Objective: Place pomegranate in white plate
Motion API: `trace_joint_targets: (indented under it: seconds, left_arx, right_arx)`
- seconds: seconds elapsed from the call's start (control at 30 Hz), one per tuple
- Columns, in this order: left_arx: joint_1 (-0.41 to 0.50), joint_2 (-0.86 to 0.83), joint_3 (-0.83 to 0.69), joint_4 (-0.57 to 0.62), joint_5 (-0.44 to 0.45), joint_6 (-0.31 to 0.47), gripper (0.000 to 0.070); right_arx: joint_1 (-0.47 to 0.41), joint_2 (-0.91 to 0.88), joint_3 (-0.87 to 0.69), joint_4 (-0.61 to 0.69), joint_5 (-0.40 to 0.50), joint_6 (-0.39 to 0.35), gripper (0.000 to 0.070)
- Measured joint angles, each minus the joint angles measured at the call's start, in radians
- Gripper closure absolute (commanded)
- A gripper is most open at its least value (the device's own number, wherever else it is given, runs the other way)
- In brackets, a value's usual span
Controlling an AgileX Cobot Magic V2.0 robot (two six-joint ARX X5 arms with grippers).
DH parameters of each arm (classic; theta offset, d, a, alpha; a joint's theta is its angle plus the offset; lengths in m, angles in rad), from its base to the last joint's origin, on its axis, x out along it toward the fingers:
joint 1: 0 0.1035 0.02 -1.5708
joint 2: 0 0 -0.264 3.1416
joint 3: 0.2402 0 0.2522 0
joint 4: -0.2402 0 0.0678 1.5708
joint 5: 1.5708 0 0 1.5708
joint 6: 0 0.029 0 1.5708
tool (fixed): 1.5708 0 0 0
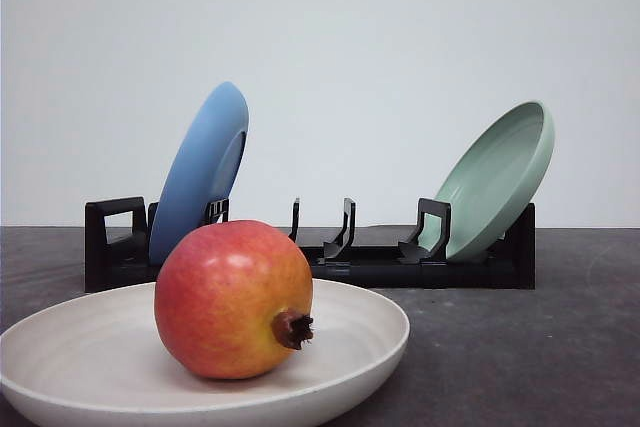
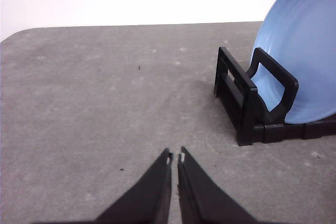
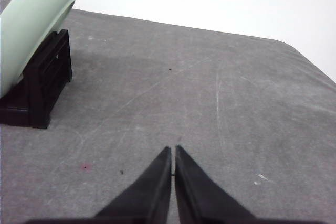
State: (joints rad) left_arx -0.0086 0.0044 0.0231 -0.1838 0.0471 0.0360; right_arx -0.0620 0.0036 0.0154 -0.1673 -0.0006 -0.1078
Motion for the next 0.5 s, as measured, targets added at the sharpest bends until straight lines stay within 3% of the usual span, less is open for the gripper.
trace_joint_targets:
  seconds: [0.5]
  left_arx:
    - [0.0, 0.0, 0.0, 0.0, 0.0, 0.0, 0.07]
  right_arx:
    - [0.0, 0.0, 0.0, 0.0, 0.0, 0.0, 0.0694]
